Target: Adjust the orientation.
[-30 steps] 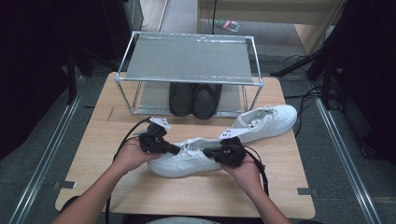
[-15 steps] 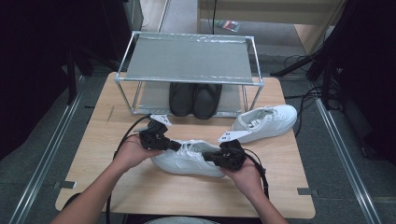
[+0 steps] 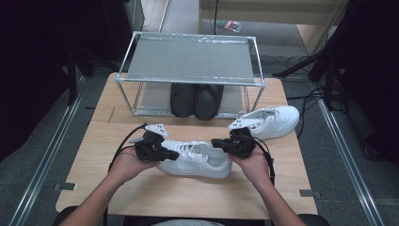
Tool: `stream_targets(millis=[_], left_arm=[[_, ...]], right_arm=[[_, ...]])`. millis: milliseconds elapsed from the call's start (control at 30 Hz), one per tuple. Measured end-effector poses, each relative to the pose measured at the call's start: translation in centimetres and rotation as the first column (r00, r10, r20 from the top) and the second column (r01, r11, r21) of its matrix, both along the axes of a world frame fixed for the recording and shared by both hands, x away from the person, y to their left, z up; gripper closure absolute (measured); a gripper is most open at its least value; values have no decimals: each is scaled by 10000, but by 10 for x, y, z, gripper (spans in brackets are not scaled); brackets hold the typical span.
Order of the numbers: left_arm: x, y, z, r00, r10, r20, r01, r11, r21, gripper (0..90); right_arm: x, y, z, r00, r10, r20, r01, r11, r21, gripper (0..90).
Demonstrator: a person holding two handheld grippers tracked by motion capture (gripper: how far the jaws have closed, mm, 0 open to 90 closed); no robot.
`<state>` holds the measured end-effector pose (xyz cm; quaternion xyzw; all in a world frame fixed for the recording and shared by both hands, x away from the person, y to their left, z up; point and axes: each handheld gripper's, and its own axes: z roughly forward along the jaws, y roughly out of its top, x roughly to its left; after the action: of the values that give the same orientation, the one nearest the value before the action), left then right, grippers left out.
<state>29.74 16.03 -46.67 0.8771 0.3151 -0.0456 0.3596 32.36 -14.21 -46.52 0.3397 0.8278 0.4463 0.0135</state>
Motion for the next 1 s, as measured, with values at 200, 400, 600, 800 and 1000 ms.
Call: stream_targets(millis=[200,400,600,800,1000], left_arm=[[-4,3,-10,9994,124,-334,-120,9999,121,900],[-7,-3,-17,9992,78,-379,-66,9994,328,900],[-6,-5,-18,9998,-20,-204,29,9991,428,900],[-2,-4,-19,9998,-99,-184,107,9989,449,900],[3,-4,-19,9998,-133,-135,139,9989,458,900]], right_arm=[[17,7,-6,9999,43,-105,-46,9996,-271,900],[20,17,-11,9996,243,-136,-251,9979,-589,900],[18,18,-12,9996,248,-149,-256,9980,-586,900],[14,17,-12,9995,238,-213,-250,9980,-584,900],[10,14,-11,9997,181,-185,-191,9980,-598,900]])
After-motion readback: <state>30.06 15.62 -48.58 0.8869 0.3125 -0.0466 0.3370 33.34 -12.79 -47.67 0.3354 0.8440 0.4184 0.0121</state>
